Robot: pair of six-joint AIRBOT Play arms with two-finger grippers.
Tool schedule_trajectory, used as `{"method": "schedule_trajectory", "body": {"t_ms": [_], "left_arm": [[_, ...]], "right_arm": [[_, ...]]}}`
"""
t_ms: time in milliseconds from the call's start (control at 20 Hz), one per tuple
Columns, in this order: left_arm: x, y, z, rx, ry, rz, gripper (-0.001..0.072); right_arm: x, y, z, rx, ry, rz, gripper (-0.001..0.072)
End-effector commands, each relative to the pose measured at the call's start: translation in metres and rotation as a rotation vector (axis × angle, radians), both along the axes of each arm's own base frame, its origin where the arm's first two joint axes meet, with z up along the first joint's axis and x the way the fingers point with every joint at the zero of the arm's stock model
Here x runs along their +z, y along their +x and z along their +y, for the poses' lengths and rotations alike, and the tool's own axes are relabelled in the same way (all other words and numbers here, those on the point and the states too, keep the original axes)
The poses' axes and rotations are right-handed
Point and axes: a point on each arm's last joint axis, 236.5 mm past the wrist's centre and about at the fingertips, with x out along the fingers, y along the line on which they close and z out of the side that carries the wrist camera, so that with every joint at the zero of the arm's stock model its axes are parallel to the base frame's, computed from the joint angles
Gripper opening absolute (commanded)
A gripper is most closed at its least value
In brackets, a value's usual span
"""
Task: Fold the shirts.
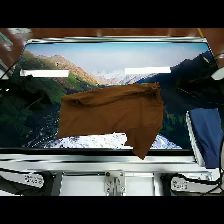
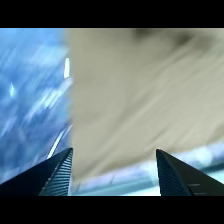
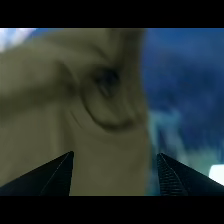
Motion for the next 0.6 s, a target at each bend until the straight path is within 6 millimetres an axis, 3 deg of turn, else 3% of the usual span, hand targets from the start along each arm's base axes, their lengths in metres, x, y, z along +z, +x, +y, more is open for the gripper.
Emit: {"method": "schedule_trajectory", "body": {"t_ms": [0,100,200,300,550], "left_arm": [[-0.022,-0.079,0.023,0.097,-0.039,0.109,0.0604],[-0.045,-0.111,0.005,0.155,-0.152,0.129,0.0604],[-0.066,-0.123,-0.009,0.228,-0.224,0.144,0.0604],[-0.082,-0.126,-0.021,0.262,-0.255,0.137,0.0604],[-0.101,-0.124,-0.039,0.270,-0.286,0.168,0.0602]], "right_arm": [[-0.013,-0.096,-0.027,-0.012,0.113,0.303,0.0633],[-0.021,-0.101,-0.017,-0.044,0.222,0.311,0.0634],[-0.028,-0.097,-0.005,-0.054,0.266,0.296,0.0634],[-0.032,-0.091,0.003,-0.051,0.271,0.277,0.0633],[-0.034,-0.082,0.012,-0.025,0.246,0.254,0.0633]]}}
